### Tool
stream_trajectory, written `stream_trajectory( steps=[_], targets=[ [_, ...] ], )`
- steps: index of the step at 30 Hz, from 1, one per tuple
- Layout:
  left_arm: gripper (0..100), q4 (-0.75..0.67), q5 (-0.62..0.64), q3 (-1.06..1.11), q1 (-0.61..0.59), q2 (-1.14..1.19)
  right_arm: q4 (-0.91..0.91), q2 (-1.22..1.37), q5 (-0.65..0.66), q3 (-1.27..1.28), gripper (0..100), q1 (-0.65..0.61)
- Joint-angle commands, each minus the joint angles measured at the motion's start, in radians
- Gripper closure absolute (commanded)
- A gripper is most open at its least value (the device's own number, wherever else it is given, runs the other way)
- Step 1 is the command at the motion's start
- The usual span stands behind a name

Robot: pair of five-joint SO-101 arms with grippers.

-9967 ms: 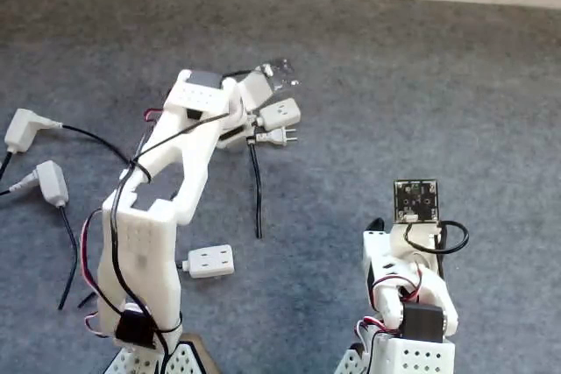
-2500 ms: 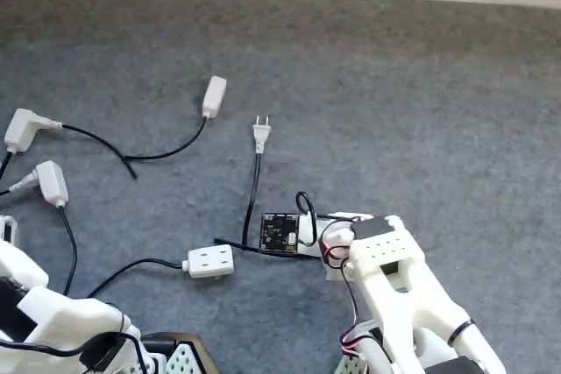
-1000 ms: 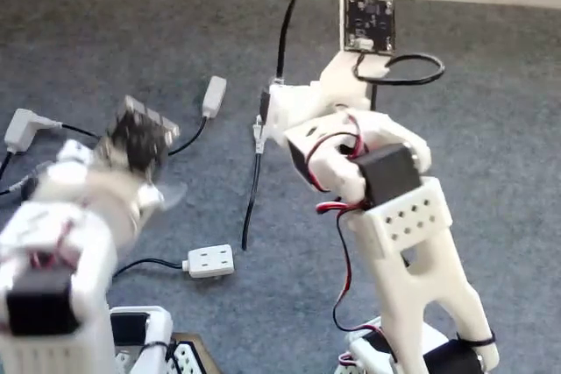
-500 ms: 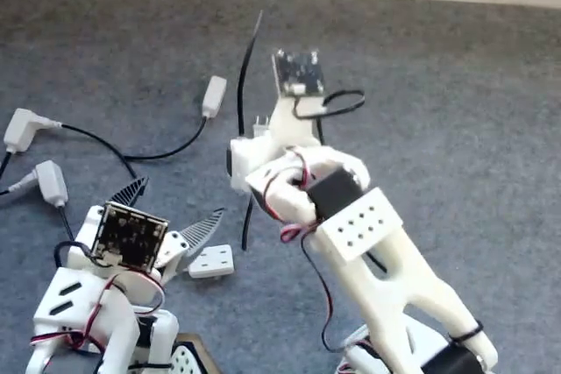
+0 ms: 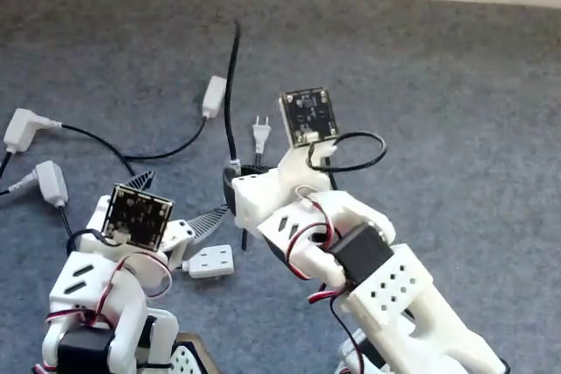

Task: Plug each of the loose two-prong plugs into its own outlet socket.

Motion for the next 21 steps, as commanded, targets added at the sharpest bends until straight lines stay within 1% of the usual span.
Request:
stream_trajectory(
  steps=[1,4,9,12,14,18,20,21],
  targets=[
    [61,-0.032,0.006,0.005,0.01,0.001,-0.001,0.038,0.012,-0.019,99.4,-0.024],
    [61,-0.028,0.008,0.005,0.012,-0.001,-0.004,0.073,0.014,-0.033,99.4,-0.019],
    [61,-0.006,0.011,-0.044,0.019,-0.001,-0.064,0.116,0.014,-0.027,99.4,0.027],
    [61,0.018,0.02,-0.051,0.071,-0.001,-0.065,0.12,0.014,-0.027,99.4,0.03],
    [61,0.017,0.021,-0.047,0.097,0.002,-0.065,0.122,0.014,-0.03,99.4,0.03],
    [61,0.017,0.018,-0.041,0.102,0.002,-0.059,0.122,0.009,-0.033,99.4,0.03],
    [61,0.014,0.017,-0.001,0.102,0.002,-0.042,0.12,0.008,-0.039,99.4,0.027],
    [61,-0.011,0.015,0.027,0.102,0.002,-0.025,0.12,0.008,-0.056,99.4,0.024]
  ],
)
